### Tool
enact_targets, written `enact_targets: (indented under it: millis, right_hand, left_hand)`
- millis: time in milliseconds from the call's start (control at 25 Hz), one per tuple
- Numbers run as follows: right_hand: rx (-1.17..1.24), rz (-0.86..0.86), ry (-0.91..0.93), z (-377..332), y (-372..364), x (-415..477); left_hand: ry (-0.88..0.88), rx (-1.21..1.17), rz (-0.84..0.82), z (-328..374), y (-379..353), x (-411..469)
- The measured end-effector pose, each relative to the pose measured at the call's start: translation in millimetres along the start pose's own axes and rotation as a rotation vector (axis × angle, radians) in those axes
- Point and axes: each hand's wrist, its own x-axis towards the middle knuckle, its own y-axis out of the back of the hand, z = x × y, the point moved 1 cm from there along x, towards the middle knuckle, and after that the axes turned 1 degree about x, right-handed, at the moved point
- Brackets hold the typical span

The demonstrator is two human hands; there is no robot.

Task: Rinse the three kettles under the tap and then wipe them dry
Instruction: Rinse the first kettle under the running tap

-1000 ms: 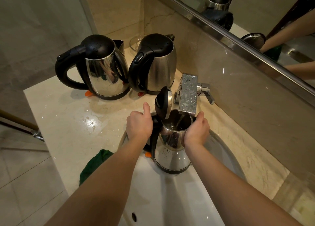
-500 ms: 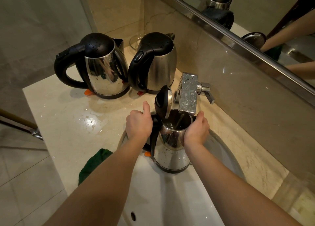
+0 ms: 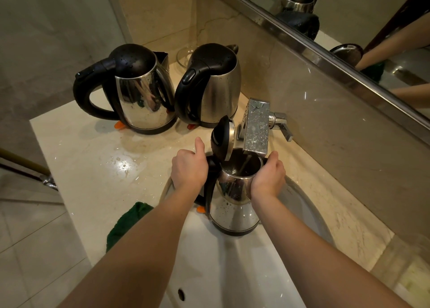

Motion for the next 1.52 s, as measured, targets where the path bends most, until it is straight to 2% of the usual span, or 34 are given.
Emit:
enact_targets:
  millis: [1520]
  right_hand:
    - [-0.001,-0.002,0.008,-1.3,-0.6,-0.5]
  left_hand:
    - [0.026,-0.003,-0.010,5.0,3.0,-3.2]
